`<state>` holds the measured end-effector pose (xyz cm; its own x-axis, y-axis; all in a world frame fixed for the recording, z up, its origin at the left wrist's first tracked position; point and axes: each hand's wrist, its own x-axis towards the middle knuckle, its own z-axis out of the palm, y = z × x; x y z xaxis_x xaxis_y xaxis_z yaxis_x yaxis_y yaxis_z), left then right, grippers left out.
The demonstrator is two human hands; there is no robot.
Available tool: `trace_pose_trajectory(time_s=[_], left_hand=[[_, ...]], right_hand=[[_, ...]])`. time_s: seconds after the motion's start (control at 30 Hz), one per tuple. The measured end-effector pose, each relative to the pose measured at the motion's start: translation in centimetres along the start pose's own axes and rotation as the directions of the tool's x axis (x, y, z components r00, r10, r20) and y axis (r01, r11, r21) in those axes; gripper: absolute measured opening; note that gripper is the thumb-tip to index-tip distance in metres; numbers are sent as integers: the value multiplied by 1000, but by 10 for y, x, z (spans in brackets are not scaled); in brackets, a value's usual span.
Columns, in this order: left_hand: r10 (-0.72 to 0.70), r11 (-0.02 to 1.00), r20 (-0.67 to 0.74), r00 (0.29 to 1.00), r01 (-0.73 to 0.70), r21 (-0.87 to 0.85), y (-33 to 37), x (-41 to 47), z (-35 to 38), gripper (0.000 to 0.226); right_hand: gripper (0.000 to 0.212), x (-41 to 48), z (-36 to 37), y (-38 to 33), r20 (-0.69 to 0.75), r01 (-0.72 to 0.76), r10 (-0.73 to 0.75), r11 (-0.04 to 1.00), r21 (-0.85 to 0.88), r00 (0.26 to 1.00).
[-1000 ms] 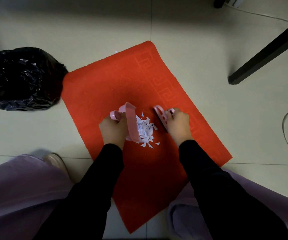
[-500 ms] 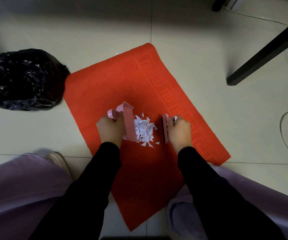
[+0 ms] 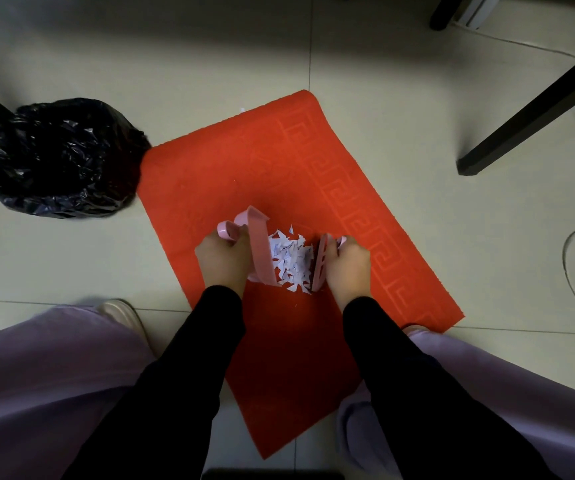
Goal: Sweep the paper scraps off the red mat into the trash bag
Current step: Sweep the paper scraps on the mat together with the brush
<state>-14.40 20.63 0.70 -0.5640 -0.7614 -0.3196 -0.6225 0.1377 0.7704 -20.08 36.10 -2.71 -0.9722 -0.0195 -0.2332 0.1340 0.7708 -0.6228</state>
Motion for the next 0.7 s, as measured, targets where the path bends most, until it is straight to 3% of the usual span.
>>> trace_pose_trajectory(time_s=[0.2, 0.33, 0.53, 0.7], left_hand=[[-7, 1000, -17, 1000, 7, -1, 0, -2, -7, 40], [3, 998, -47, 999, 0, 62, -2, -2, -12, 45], [-39, 994, -78, 996, 47, 97, -8, 1, -17, 44], [-36, 993, -85, 996, 45, 105, -13, 4, -18, 46]], right_hand=[[25, 0, -18, -8, 11, 39, -40, 994, 99, 999], [16, 0, -24, -17, 191, 16, -55, 980, 198, 980], [16, -5, -6, -14, 432, 36, -90, 991, 132, 897], [19, -2, 0, -13, 542, 51, -93, 994, 93, 835]])
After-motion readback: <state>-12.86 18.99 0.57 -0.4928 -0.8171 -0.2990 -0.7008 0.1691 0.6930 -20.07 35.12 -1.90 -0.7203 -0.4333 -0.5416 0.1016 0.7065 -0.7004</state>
